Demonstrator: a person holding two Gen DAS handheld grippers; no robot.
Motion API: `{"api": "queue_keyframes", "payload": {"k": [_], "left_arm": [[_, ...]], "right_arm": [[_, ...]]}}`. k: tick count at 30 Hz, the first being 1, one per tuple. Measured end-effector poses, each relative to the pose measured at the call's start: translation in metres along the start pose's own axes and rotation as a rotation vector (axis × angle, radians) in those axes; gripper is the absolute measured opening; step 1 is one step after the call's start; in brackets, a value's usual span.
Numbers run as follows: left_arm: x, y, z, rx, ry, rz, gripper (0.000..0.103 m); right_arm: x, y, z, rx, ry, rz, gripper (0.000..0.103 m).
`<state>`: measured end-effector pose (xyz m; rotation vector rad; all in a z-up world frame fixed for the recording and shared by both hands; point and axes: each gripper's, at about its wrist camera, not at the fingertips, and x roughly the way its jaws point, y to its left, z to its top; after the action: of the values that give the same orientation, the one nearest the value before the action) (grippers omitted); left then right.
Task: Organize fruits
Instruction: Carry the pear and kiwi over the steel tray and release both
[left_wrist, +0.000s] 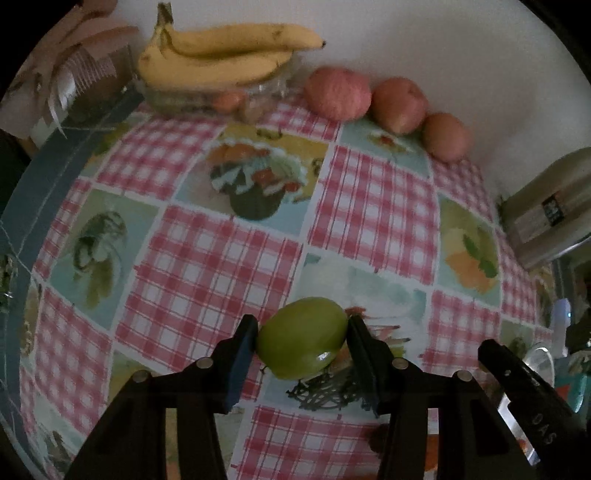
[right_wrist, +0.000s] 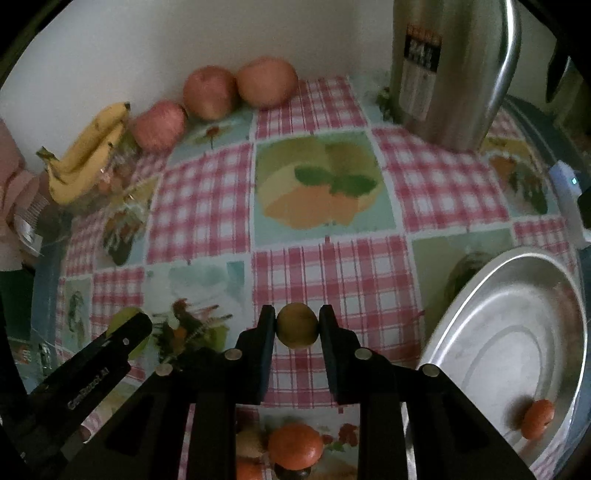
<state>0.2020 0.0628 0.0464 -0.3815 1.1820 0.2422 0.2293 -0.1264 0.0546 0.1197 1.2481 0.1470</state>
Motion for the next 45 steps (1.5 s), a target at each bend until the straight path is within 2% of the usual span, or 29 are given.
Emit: {"api": "queue_keyframes", "payload": {"k": [9,20,29,40,45], "left_arm": [[-0.044,-0.004,0.004,0.011,-0.096,-0.029,0.053],[-0.069,-0.025,0.002,0.048,-0.144,-0.052,0.053],[-0.062,-0.055,-0.008,0.107,-0.114,-0.070,0.053],[-0.059,-0.112,-0.027,0.228,-0.086,-0.120,0.053],[-0.056,-0.140,-0.039,0.287,-0.065,-0.153,0.053]], "right_arm": [[-0.034,0.000,0.006,-0.010,-0.070,0.000,0.025],[-0.054,-0.024,0.009,0.023,-0.097,-0.029,0.025],[-0.058,-0.068,0.009,0.079,-0.083,-0.089,0.025],[-0.058,-0.143,0.003,0.249,-0.053,-0.174,0.025],[-0.058,-0.169,-0.002,0.313,-0.042,-0.182,0.025]]}}
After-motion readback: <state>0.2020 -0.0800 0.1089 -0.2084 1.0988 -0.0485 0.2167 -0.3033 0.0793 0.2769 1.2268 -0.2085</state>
